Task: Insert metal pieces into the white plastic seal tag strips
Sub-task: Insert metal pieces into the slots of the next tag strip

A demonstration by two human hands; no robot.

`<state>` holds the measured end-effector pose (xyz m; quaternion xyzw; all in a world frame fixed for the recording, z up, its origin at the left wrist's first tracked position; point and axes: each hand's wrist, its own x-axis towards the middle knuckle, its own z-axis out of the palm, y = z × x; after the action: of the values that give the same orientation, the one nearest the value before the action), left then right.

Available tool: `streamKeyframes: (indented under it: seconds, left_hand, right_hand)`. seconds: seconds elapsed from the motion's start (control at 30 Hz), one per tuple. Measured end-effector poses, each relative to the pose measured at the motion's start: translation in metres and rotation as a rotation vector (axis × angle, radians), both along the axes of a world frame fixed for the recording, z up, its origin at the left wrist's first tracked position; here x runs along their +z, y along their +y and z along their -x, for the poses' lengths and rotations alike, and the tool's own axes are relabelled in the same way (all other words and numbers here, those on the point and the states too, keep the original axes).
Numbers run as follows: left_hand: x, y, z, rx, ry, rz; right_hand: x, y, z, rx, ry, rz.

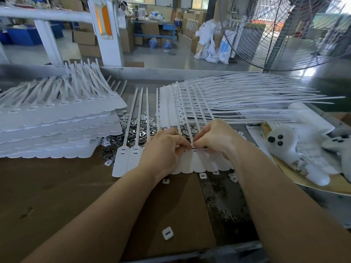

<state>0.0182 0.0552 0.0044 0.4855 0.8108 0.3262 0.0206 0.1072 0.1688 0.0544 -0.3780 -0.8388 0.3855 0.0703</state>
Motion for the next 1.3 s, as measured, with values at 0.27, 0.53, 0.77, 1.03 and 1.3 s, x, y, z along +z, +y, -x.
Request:
streamKeyframes:
  seconds: [0.27, 0.53, 0.77, 1.03, 1.3]
  left_hand:
    - [0.001, 0.000, -0.001, 0.017, -0.001, 0.011]
    - [0.002, 0.001, -0.001, 0.031, -0.028, 0.001]
    - [0.002, 0.000, -0.001, 0.032, -0.032, 0.002]
    - [0.002, 0.002, -0.001, 0.034, -0.032, 0.013]
    - [0.002, 0.003, -0.001, 0.048, -0.041, -0.003]
  right_hand:
    - [0.005, 0.004, 0.000, 0.020, -0.030, 0.023]
    - [-0.012, 0.007, -0.008, 0.046, 0.093, 0.013]
    - [-0.001, 0.003, 0.001, 0.089, -0.056, -0.010]
    - [0.001, -0.001, 0.002, 0.054, -0.106, -0.063]
    - [0.006, -0.003, 0.007, 0.071, -0.138, -0.119]
